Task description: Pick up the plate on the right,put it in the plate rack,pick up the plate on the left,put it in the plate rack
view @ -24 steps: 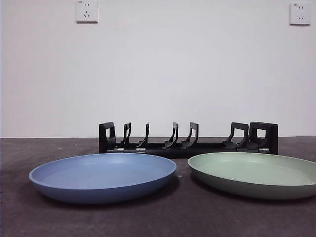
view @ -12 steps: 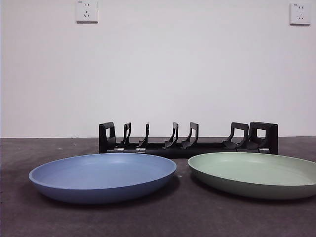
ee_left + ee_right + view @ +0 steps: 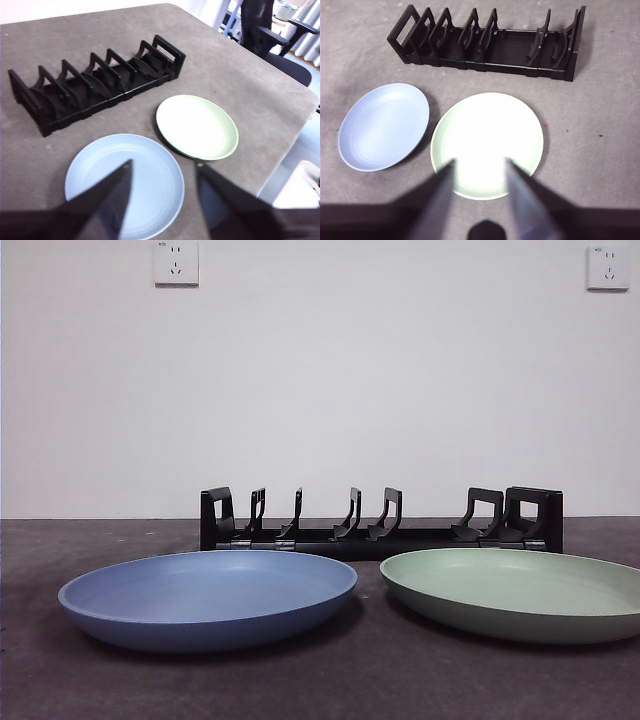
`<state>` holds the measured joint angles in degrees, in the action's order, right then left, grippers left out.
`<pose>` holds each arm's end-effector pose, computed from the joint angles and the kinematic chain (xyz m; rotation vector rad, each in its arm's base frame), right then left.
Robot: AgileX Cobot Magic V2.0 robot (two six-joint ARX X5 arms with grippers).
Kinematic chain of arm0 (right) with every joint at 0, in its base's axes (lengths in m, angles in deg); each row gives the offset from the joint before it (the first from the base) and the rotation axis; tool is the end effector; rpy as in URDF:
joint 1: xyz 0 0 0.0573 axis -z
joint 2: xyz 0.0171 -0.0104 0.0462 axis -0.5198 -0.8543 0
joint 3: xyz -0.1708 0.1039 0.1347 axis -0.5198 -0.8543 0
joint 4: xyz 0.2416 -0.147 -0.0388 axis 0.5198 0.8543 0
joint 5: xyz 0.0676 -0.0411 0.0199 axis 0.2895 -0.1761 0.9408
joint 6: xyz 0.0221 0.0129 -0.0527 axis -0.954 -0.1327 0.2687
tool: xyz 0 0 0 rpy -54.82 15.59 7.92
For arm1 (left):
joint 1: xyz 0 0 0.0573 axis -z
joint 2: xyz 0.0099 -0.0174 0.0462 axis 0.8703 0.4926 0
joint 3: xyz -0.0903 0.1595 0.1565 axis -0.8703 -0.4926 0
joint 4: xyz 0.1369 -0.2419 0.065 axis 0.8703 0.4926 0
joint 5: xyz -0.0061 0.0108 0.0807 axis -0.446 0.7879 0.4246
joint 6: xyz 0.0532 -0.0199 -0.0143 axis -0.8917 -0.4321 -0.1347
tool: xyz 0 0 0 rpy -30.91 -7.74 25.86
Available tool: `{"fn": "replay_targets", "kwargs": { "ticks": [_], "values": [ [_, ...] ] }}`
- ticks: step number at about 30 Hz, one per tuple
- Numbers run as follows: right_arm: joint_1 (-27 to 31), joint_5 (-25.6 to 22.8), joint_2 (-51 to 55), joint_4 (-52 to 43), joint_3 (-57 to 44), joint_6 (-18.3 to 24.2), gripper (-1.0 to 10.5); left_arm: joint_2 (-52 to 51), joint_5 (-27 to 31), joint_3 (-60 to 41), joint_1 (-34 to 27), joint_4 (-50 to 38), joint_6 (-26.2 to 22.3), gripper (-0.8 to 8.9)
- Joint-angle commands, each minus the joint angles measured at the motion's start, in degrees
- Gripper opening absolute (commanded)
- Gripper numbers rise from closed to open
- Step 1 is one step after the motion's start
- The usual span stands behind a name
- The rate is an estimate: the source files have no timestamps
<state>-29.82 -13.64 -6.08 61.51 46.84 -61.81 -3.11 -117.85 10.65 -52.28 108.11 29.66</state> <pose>0.1525 0.0110 0.3479 0.0675 0.6759 0.4063 0.1630 -0.0457 0.3311 -0.0626 0.4840 -0.7782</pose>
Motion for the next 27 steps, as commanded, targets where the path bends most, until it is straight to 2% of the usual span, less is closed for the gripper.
{"fn": "replay_targets", "kwargs": {
  "ticks": [1,8,16,20,27],
  "values": [
    [0.0,0.2,-0.7,0.0,0.1,-1.8,6.3,0.8,-0.3,0.0,1.5,-0.6,-1.0,7.22],
    [0.0,0.1,-4.6,0.0,0.3,-3.3,6.3,5.5,0.0,4.6,9.1,-0.5,-4.5,7.22],
    [0.0,-2.0,-25.4,-2.4,0.3,-3.7,6.3,15.6,0.0,16.5,19.0,1.6,-6.8,7.22],
    [0.0,-4.0,-34.8,-5.2,0.3,-3.7,6.3,17.6,0.5,19.4,20.7,2.4,-8.0,7.21],
    [0.0,-4.0,-45.5,-8.3,0.3,-3.7,6.3,18.6,0.4,19.6,21.3,3.6,-8.6,7.22]
  ]
}}
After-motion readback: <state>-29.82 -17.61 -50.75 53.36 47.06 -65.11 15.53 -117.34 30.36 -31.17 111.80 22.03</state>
